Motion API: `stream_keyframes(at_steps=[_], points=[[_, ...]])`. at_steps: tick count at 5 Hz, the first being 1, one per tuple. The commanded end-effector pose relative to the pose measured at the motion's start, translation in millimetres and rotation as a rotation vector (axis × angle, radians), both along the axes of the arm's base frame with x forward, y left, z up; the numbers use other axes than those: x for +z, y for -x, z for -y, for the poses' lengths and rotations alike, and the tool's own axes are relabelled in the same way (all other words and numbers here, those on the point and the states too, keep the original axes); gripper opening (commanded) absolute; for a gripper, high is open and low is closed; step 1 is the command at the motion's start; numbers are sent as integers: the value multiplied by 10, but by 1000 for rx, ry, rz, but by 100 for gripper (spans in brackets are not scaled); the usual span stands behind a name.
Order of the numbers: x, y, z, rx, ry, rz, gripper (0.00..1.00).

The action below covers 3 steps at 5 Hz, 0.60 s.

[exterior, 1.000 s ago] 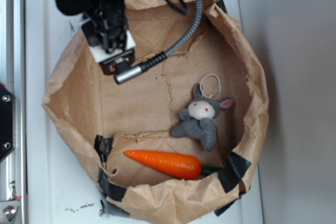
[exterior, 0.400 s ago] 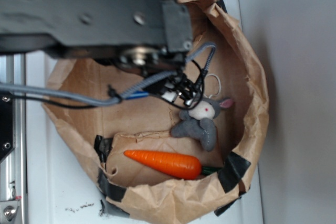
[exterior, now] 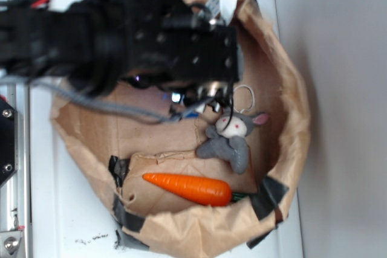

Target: Grab the wood chip.

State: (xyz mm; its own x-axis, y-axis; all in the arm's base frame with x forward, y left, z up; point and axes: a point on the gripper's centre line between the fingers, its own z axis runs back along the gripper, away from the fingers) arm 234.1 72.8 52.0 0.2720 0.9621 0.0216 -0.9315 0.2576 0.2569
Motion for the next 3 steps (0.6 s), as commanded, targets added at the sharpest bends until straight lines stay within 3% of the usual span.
stream_keyframes(at_steps=[1,3], points=[[97,14,-124,25,-14,44,100],[2,83,-172,105,10,59,100]])
